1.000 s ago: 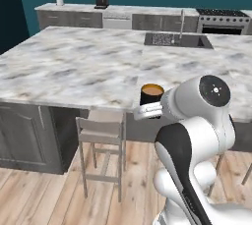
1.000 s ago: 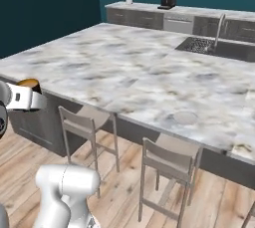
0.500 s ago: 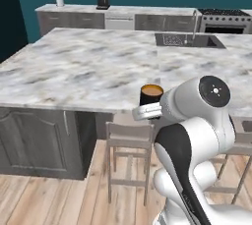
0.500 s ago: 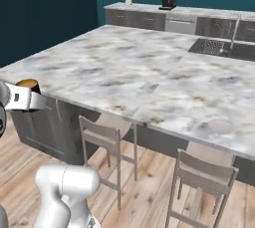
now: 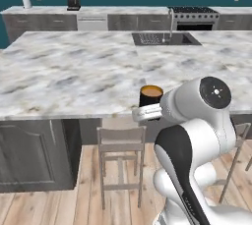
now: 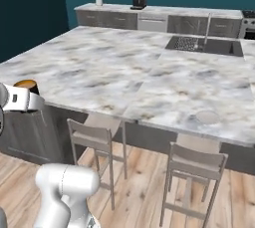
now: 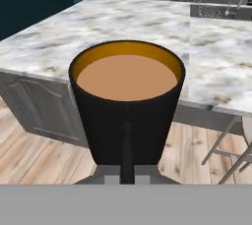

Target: Pick the cup of tea, navigate to the dining table, and place it on the saucer.

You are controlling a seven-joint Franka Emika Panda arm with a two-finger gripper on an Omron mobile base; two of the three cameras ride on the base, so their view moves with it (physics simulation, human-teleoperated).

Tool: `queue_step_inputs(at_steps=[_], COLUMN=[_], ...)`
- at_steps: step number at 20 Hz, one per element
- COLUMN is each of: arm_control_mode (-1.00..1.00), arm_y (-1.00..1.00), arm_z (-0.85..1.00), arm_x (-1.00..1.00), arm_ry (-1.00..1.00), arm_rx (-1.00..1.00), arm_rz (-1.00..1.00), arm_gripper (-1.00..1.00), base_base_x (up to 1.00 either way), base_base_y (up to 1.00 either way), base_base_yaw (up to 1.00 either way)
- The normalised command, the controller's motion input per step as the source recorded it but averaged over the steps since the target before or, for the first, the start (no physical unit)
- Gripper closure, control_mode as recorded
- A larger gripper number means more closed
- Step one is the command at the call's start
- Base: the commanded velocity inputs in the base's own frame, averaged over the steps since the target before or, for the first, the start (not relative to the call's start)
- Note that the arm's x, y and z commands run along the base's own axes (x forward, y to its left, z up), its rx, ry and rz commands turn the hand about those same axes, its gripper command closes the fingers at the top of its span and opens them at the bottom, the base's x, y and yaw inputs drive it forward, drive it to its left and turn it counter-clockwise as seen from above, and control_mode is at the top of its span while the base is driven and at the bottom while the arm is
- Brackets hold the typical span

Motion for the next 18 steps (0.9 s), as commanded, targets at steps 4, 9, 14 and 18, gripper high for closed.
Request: queue_step_inputs(at_steps=[4,9,14,18], arm_control_mode=[1.0,1.0,1.0,1.0], arm_y=[0.0,0.0,0.0,0.0], arm_z=[0.0,0.0,0.0,0.0], arm_x=[0.0,0.0,0.0,0.0], arm_ry=[0.0,0.0,0.0,0.0], arm_rx=[0.0,0.0,0.0,0.0], arm_rz=[0.0,0.0,0.0,0.0], arm_gripper=[1.0,1.0,1.0,1.0], base_base_x=[0.01,0.12,0.29,0.45], base_base_y=[-0.24,-0.28,-0.49,-0.64], base_base_yaw=[-0.37,-0.31,-0.13,-0.04])
